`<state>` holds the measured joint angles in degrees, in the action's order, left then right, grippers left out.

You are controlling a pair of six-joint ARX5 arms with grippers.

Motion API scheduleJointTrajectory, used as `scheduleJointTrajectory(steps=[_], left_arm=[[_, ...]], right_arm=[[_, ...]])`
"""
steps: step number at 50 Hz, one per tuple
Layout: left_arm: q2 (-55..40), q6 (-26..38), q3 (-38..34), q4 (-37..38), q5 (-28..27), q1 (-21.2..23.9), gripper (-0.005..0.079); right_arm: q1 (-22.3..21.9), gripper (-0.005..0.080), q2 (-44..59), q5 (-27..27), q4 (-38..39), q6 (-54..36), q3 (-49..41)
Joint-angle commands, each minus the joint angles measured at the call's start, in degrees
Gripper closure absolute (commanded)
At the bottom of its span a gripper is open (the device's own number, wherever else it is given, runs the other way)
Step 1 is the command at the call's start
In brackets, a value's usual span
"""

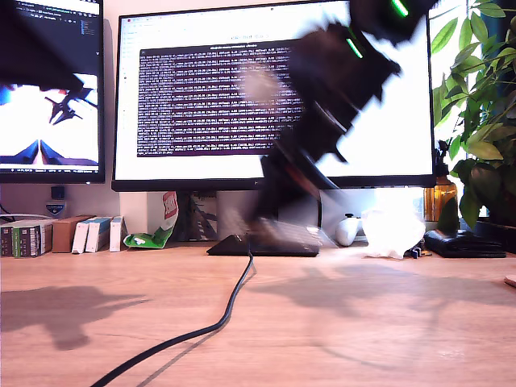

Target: Pick the metallic laser pointer with your right arm, pass it to your left arm, then place it down to the left side of the table

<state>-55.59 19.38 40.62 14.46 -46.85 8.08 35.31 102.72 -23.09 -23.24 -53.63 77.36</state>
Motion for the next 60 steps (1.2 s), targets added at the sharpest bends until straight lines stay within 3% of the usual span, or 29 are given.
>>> scheduleJointTrajectory(steps=[1, 11, 22, 38, 60], left_arm=[[0.0, -0.4, 0.1, -1.9, -1.4, 1.1, 0.0379], [-2.0, -3.8, 0.1, -10.0, -3.9, 3.2, 0.0379], [-6.8, -11.0, 0.1, -21.3, -6.6, 4.4, 0.0379], [-12.4, -23.8, 0.1, -40.5, -9.2, 5.3, 0.0379], [-12.4, -28.6, 0.1, -48.0, -7.5, 9.7, 0.0381]], right_arm=[[0.3, 0.0763, -3.3, -3.0, 0.0, 9.7, 2.1], [0.3, 0.0763, -4.1, -18.0, 0.3, 21.6, 9.6], [0.3, 0.0763, -4.1, -27.7, 0.6, 25.4, 16.8], [0.9, 0.0763, -4.1, -31.0, 3.3, 26.8, 19.5], [3.9, 0.0763, -4.1, -31.0, 6.8, 27.4, 19.5]])
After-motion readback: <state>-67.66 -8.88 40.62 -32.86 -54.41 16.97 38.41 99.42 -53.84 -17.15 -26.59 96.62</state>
